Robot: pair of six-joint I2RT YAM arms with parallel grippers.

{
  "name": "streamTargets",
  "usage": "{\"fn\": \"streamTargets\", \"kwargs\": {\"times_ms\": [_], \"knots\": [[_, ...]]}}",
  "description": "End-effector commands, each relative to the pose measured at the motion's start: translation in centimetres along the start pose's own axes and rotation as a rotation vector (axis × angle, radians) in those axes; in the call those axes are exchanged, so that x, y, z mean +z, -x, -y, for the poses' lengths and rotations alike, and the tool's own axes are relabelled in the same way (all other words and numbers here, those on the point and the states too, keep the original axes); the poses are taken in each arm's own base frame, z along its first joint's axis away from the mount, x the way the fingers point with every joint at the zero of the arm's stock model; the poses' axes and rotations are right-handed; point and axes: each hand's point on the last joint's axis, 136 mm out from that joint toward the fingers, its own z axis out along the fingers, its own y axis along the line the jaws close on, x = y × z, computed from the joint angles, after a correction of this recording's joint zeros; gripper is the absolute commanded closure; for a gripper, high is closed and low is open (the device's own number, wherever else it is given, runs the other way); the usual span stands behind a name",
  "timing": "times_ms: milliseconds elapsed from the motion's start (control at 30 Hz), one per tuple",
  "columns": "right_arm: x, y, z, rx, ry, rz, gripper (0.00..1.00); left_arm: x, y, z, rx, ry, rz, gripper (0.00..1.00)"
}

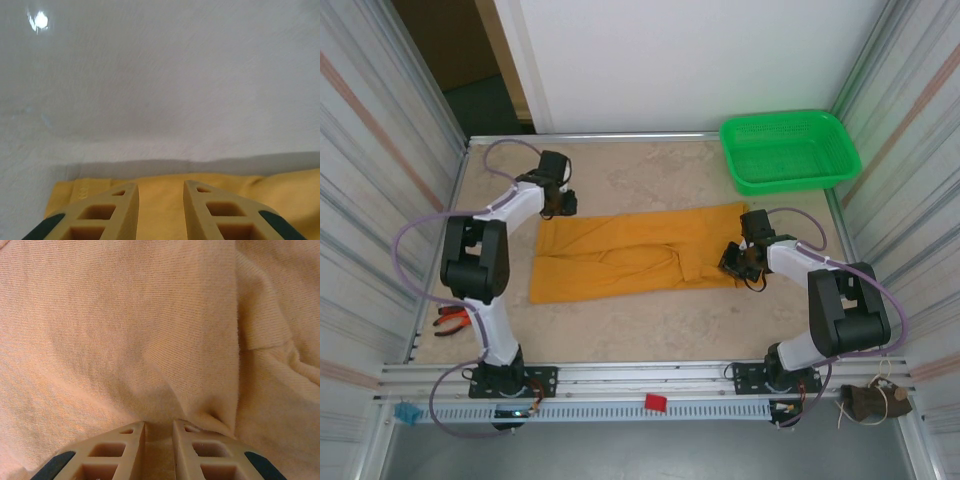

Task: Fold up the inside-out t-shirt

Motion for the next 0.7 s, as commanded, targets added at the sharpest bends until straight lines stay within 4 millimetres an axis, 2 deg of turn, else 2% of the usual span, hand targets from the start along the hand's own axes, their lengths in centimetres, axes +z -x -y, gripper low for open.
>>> {"fn": "streamTargets", "kwargs": {"times_ms": [0,333,467,667], "knots": [[-0.1,-1.1,2.2,0.045,-0.082,-0.020,0.79,0.3,-0.5,-2.5,0.056,0.118,-0.056,0.71],[-0.2,-1.0,2.3,0.052,-0.085,-0.013,0.79,1.3,-1.7,-3.6,0.049,0.183,-0.100,0.73],[-0.3,-0.9,2.4,0.057,-0.088,-0.010,0.80,1.2,-1.8,-3.9,0.045,0.193,-0.100,0.79],[-0.5,-0.8,2.3,0.061,-0.082,-0.003,0.80,1.2,-2.2,-3.5,0.036,0.166,-0.117,0.76]]}}
